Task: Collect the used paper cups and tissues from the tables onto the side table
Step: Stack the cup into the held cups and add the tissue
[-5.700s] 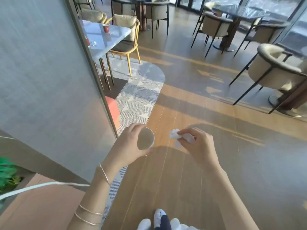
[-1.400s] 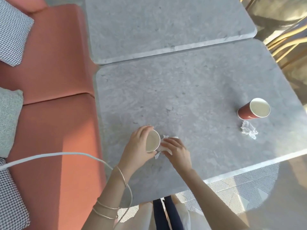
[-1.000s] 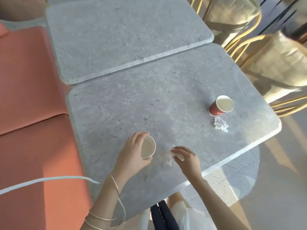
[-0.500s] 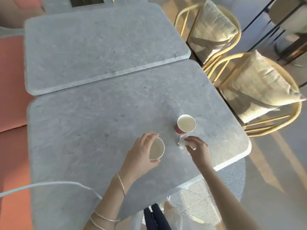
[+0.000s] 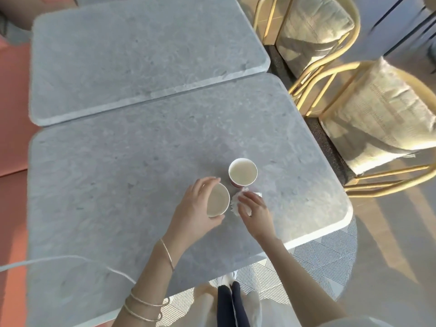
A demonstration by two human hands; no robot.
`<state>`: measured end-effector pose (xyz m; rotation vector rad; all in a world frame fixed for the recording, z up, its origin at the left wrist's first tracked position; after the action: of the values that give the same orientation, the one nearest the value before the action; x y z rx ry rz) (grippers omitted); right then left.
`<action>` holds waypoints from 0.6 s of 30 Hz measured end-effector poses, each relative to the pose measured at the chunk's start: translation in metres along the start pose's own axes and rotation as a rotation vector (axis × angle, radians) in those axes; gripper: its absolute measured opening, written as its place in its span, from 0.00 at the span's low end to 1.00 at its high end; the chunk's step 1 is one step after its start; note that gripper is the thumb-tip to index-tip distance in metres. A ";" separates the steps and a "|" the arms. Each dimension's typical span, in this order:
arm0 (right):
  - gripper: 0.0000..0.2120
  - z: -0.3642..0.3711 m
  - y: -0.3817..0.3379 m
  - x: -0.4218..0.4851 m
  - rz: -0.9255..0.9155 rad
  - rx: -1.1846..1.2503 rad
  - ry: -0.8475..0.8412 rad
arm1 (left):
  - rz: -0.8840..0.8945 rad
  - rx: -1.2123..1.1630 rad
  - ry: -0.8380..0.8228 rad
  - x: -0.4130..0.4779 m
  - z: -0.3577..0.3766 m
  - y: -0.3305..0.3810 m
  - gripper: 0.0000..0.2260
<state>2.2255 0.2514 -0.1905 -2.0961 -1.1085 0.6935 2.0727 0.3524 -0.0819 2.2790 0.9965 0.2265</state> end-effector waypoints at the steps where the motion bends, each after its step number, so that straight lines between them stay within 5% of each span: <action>1: 0.12 0.001 0.001 -0.001 -0.004 -0.009 0.005 | 0.002 0.001 -0.007 0.002 0.001 0.000 0.33; 10: 0.11 0.000 0.007 -0.019 0.018 -0.062 0.058 | 0.030 0.013 -0.044 0.015 -0.008 0.003 0.33; 18: 0.14 -0.014 0.002 -0.015 0.071 -0.029 0.080 | 0.160 -0.020 0.127 0.041 -0.045 0.034 0.33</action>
<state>2.2289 0.2334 -0.1805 -2.1775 -1.0097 0.6246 2.1050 0.3857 -0.0296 2.3518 0.8701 0.4512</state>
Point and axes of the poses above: each hand's wrist, its own x-axis towards the middle knuckle, its own z-axis out of the palm, y = z × x, the point moved 1 cm from there along x, towards the middle knuckle, and after that the axes turned 5 degrees about x, right-handed, at the moved point
